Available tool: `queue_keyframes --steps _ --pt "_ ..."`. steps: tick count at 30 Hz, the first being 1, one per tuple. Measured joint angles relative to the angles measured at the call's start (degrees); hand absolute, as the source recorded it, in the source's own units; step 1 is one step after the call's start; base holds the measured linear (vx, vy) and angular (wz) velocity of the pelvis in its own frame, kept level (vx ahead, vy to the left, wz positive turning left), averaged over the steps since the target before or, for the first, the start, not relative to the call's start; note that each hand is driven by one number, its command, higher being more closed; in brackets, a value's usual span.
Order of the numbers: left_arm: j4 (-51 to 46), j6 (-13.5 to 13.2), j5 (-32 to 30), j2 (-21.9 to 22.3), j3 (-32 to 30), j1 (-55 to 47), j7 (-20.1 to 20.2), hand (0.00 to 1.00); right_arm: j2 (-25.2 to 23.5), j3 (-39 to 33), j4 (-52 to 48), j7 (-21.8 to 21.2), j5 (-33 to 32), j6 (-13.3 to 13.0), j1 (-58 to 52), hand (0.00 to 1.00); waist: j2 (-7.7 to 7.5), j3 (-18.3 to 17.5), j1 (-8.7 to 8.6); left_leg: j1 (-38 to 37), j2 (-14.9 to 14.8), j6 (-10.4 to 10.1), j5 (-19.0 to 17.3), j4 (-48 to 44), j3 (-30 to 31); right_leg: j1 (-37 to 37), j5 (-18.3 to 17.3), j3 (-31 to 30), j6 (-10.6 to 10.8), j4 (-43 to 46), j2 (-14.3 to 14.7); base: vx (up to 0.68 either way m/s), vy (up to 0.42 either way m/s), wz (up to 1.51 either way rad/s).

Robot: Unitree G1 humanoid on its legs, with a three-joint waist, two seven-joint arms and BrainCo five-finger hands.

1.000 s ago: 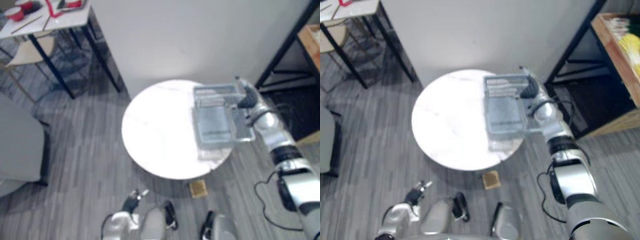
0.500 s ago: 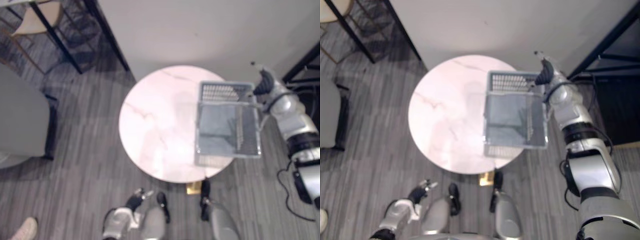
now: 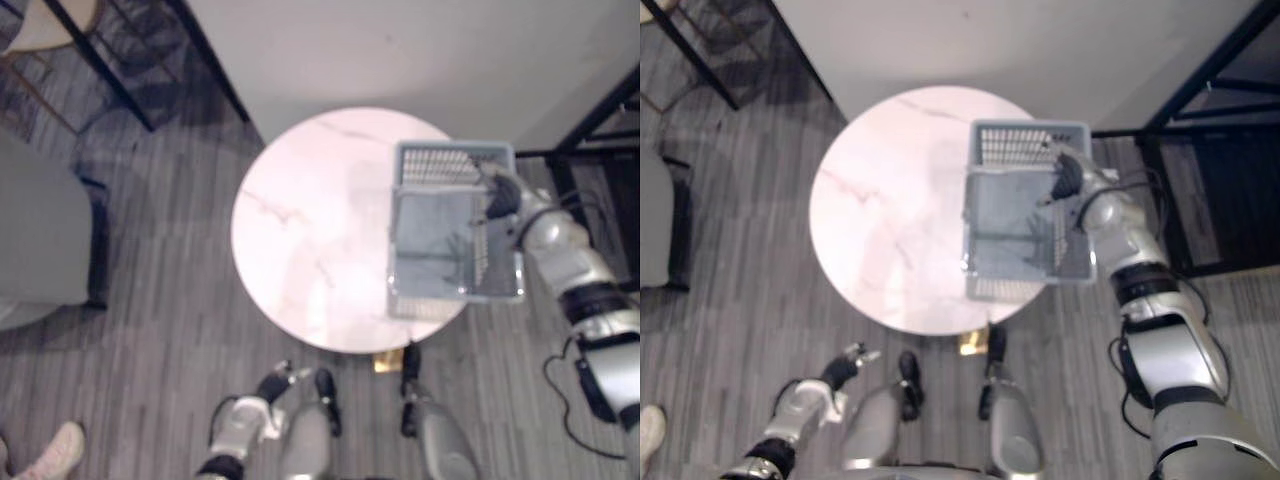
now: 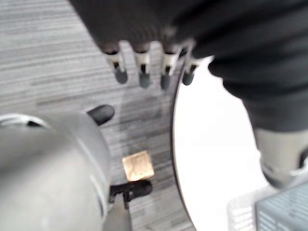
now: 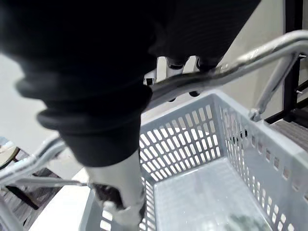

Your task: Pick vegetable in the basket

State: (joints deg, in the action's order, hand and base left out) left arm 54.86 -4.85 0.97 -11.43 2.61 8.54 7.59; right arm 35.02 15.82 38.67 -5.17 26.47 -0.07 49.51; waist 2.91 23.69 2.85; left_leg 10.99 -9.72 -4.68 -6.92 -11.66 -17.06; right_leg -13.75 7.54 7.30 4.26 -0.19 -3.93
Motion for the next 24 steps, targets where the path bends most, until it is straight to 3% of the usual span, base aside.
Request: queue_keyframes --steps 7,9,16,19,21,24 --pt "1.1 -0.1 0.0 0.0 2.6 1.8 -1.7 0.0 0.9 1.2 0.7 -0.9 0.7 3.7 4.6 1.0 0.55 1.3 -0.5 1.4 1.7 0.1 3.3 4.6 0.8 -3.0 0.0 1.0 0.0 0.0 -0.9 0.01 0.0 0.12" --pt "1.8 -0.3 0.0 0.0 2.8 2.2 -2.6 0.0 1.7 2.1 1.5 -0.9 0.6 3.8 5.1 1.0 0.85 1.5 -0.53 0.8 2.0 0.1 3.9 5.7 1.1 -3.1 0.0 1.3 0.0 0.0 -0.9 0.06 -0.002 0.08" --pt "1.2 -4.9 0.0 0.0 3.2 2.5 -2.7 0.0 2.1 2.6 4.8 0.0 0.7 2.9 6.0 1.0 1.41 1.5 0.09 -0.9 2.5 0.2 4.4 6.5 0.0 -2.7 0.0 -0.1 0.0 0.2 -1.1 0.01 0.006 -0.09" --pt "-0.5 -6.8 0.0 0.5 1.9 0.4 -2.2 0.0 0.9 2.9 8.4 0.3 0.7 2.0 6.2 1.0 1.39 1.5 2.39 -1.3 1.3 0.3 0.0 -0.7 0.7 -1.4 0.1 -5.3 0.1 0.2 0.8 0.01 -0.004 -0.77" --pt "-3.0 -8.7 0.0 1.3 0.5 -4.4 -2.2 0.0 -1.5 5.1 10.8 1.0 0.7 -0.8 6.4 1.0 1.61 1.3 3.9 -1.1 0.8 0.9 -5.4 -8.8 7.7 -0.6 -0.1 -12.1 -0.3 -0.2 2.9 -0.03 0.033 -1.57" --pt "-2.8 -8.6 0.0 2.9 -0.1 -6.1 -2.0 0.0 -1.3 3.6 8.9 2.4 0.4 -3.3 3.4 1.0 2.11 -0.2 2.62 -1.5 1.1 -0.3 -10.9 -10.2 9.4 -1.1 1.2 -17.0 0.0 -2.8 4.2 -0.06 0.115 -1.21"
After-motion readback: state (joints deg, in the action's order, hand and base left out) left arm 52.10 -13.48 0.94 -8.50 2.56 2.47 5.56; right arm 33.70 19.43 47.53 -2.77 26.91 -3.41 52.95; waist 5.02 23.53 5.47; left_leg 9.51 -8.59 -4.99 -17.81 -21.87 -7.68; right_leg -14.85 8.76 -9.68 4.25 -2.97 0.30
